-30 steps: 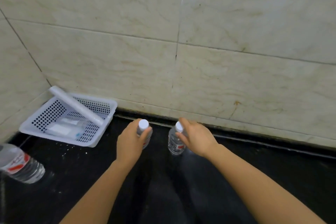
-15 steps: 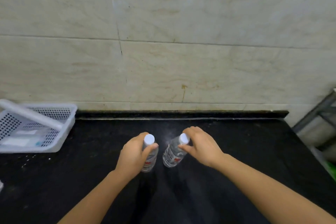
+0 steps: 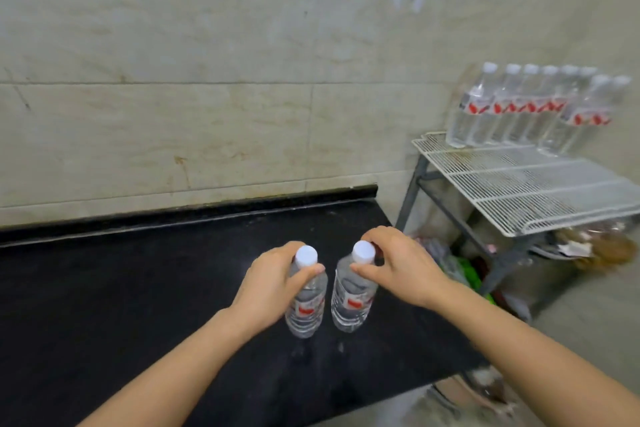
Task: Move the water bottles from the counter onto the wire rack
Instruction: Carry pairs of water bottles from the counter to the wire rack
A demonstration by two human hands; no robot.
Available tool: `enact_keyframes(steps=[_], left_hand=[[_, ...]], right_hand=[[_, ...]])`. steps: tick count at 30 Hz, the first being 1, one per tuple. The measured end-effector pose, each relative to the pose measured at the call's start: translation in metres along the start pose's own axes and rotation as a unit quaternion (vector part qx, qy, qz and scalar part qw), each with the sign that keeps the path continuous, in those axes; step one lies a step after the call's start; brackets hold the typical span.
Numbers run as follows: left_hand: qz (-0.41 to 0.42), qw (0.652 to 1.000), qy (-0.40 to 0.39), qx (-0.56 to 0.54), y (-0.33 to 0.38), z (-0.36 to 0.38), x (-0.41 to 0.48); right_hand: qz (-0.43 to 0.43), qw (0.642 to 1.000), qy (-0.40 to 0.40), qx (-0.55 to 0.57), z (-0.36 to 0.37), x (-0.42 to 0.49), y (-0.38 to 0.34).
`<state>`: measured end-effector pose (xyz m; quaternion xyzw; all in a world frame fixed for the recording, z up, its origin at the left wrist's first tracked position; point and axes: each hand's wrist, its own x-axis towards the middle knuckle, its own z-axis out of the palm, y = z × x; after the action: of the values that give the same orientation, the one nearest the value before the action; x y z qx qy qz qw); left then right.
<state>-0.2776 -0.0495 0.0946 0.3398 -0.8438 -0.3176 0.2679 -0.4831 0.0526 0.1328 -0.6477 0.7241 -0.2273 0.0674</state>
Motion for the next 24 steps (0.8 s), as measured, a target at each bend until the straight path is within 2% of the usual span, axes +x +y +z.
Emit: enact_keyframes(steps=[5,14,18,24], left_hand=[[0.072,0.997,0.025,-0.034,0.108,0.049,0.046],[0.163,0.971,0.039,-0.169,0.274,0.105,0.147],[0.210,0.966,0.043,-0.146,0.322,0.126,0.200],[0.235,0.961,0.022,-0.147,0.352,0.173,0.289]], right_hand=[[0.021,0.996,0.084,-0.017,-0.101,-0.040,0.059],[0.085,0.973,0.214,-0.004,-0.247,-0.058,0.165],[0.095,0.964,0.250,-0.016,-0.295,-0.043,0.214],[0.105,0.964,0.243,-0.031,-0.338,-0.009,0.294]])
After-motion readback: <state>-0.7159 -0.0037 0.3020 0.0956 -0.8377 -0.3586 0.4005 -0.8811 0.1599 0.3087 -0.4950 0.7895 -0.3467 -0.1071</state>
